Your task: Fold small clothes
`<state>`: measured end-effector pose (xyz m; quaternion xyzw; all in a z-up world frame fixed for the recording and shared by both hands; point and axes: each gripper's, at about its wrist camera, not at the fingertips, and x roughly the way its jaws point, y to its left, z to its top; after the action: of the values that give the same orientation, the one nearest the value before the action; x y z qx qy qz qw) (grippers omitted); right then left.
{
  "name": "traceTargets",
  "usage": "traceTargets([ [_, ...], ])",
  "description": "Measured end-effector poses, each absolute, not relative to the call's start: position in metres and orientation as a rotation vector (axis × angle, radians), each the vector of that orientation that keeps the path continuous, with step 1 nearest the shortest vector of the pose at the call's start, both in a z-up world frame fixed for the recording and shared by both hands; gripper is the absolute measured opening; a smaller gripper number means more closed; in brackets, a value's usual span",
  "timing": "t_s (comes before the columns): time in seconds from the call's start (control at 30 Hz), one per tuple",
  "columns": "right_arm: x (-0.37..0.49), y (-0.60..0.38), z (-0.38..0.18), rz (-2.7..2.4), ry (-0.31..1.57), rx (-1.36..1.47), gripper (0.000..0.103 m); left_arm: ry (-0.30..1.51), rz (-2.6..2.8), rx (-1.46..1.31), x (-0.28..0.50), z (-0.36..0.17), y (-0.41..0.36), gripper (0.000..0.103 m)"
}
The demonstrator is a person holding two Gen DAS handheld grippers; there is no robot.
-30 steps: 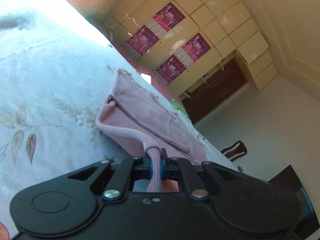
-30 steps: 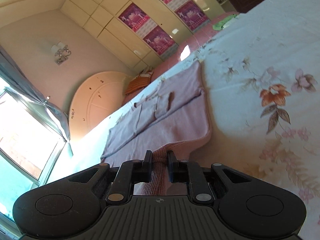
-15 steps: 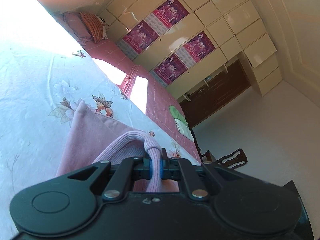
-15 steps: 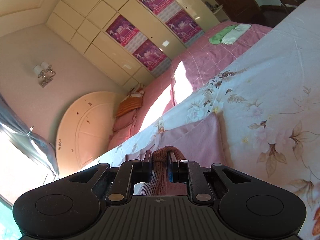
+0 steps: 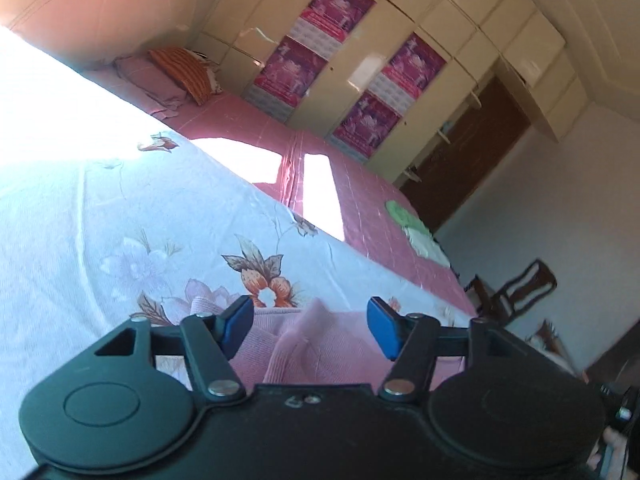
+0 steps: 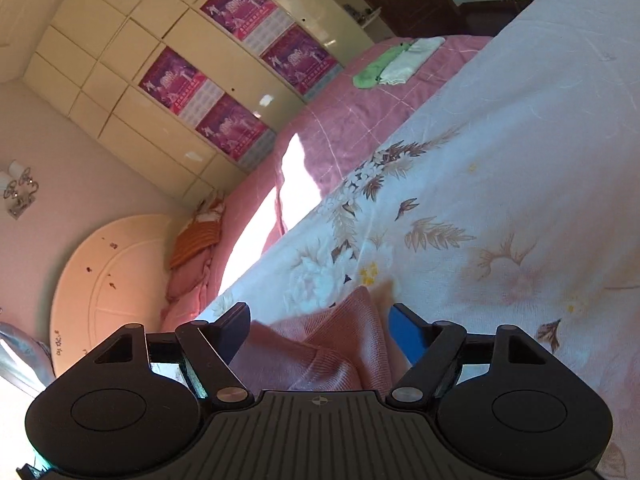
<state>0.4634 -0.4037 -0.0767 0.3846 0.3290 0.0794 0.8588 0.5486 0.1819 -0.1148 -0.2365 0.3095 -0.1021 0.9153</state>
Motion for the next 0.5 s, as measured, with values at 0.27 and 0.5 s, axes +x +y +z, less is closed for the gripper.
traceTargets([
  [0.27,0.488,-0.326,-0.068,0.289,0.783,0.3,0.057,0.763,-0.304,0.091,0.581,-0.128,0.111,0.045],
  [0.5,0.484,-0.303,-0.075,0.313,0.72,0.155,0.009,0.514,-0.321,-0.035,0.546,-0.114,0.128,0.007],
])
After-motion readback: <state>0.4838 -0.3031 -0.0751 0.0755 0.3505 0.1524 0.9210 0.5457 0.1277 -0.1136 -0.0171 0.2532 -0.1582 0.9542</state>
